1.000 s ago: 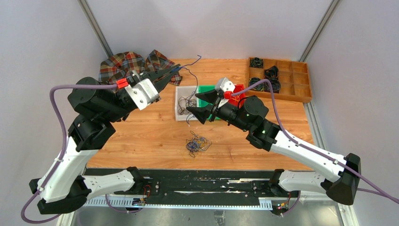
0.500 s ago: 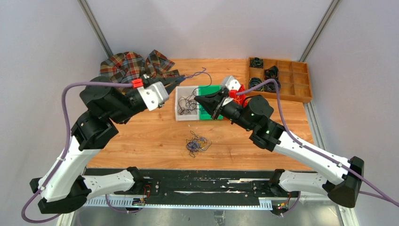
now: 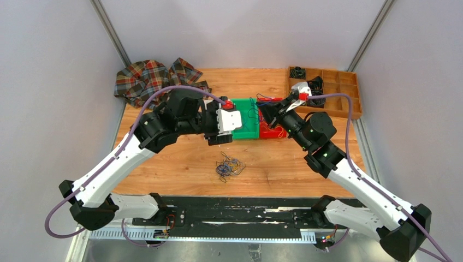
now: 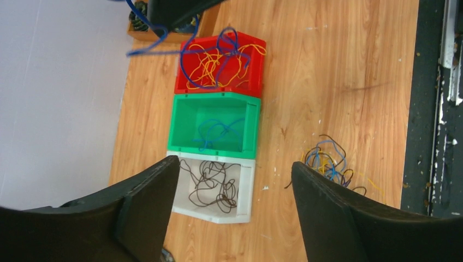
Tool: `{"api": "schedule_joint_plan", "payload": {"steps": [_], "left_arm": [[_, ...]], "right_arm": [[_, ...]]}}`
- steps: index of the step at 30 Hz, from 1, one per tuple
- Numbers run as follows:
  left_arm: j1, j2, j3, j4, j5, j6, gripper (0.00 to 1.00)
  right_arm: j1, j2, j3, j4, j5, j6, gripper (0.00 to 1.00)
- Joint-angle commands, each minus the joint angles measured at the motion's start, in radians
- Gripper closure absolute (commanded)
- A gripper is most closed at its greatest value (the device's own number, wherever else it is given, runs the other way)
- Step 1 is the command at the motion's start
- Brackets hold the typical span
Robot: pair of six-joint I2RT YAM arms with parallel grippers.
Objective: Untangle the cables
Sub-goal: Place the cable in the bin.
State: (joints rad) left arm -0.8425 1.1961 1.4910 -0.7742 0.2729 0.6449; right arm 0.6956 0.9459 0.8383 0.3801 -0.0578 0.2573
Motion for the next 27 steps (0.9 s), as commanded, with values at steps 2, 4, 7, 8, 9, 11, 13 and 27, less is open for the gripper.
{"api": "schedule_joint_plan", "payload": {"steps": [2, 4, 7, 8, 9, 11, 13, 27], "left_arm": [[-0.007, -0.013, 0.054, -0.088, -0.035, 0.051, 0.14], [-0.005, -0.015, 0.062, -0.118, -0.071, 0.043, 0.1], [0.036, -0.015, 0.079, -0.148, -0.088, -0.004, 0.01], [0.064, -0.016, 0.081, -0.154, -0.081, -0.026, 0.02], [0.095, -0.014, 0.086, -0.161, -0.072, -0.043, 0.02], [0.155, -0.016, 0.094, -0.176, -0.063, -0.061, 0.02], [0.198, -0.015, 0.099, -0.198, -0.077, -0.059, 0.02], [0.306, -0.117, 0.037, -0.213, -0.062, -0.087, 0.02]], "right_arm": [[-0.025, -0.002, 0.006, -0.06, 0.067, -0.12, 0.99], [-0.026, 0.024, 0.021, -0.09, 0.081, -0.159, 1.0], [-0.029, 0.079, 0.039, -0.102, 0.084, -0.183, 1.0], [-0.03, 0.1, 0.048, -0.102, 0.084, -0.184, 1.0], [-0.03, 0.124, 0.059, -0.103, 0.083, -0.186, 0.99], [-0.033, 0.171, 0.08, -0.106, 0.084, -0.189, 0.99], [-0.038, 0.227, 0.112, -0.127, 0.096, -0.191, 1.0], [-0.095, 0.563, 0.244, -0.155, 0.112, -0.144, 0.99]]}}
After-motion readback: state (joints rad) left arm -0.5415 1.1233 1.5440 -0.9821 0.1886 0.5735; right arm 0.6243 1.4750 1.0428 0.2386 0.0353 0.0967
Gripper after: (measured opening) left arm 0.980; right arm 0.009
